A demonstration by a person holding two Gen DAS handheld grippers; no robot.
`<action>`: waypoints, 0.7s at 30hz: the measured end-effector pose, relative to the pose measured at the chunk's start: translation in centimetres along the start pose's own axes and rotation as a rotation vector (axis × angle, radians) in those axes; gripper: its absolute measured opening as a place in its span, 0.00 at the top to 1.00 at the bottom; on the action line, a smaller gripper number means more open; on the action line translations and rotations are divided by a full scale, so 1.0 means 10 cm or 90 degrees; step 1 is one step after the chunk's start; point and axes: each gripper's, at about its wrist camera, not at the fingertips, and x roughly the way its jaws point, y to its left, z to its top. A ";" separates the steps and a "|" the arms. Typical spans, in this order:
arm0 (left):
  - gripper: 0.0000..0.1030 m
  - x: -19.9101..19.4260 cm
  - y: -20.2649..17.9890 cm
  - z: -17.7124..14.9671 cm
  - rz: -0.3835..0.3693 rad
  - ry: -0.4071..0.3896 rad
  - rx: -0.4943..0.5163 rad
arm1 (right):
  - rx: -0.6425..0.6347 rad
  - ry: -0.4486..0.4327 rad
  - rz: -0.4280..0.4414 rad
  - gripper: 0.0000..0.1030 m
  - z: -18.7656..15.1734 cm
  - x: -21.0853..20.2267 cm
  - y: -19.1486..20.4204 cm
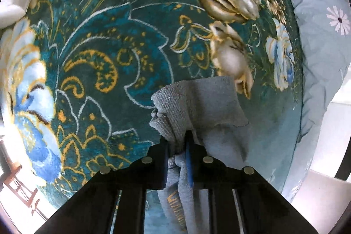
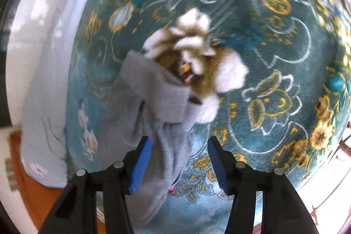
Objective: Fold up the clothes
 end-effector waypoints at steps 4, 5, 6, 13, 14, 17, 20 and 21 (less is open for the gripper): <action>0.87 -0.03 -0.06 0.00 0.012 -0.003 -0.001 | 0.061 -0.005 0.034 0.44 0.11 0.27 -0.18; 0.87 -0.01 -0.09 0.02 0.012 -0.005 0.000 | 0.067 -0.008 0.051 0.44 0.13 0.32 -0.18; 0.87 0.00 -0.12 0.02 0.013 -0.008 0.003 | 0.067 -0.011 0.062 0.44 0.14 0.37 -0.17; 0.87 0.08 -0.28 0.06 0.013 -0.016 0.010 | 0.120 -0.015 0.126 0.44 0.08 0.38 -0.26; 0.87 0.08 -0.30 0.06 0.015 -0.017 0.015 | 0.118 -0.022 0.138 0.40 0.05 0.31 -0.25; 0.87 0.12 -0.32 0.04 0.021 -0.020 0.016 | 0.079 -0.028 0.123 0.31 0.06 0.28 -0.16; 0.87 0.14 -0.32 0.03 0.027 -0.023 0.007 | 0.038 -0.015 0.082 0.32 0.13 0.36 -0.10; 0.87 0.12 -0.30 0.03 0.030 -0.023 0.008 | 0.041 -0.012 0.077 0.33 0.15 0.39 -0.10</action>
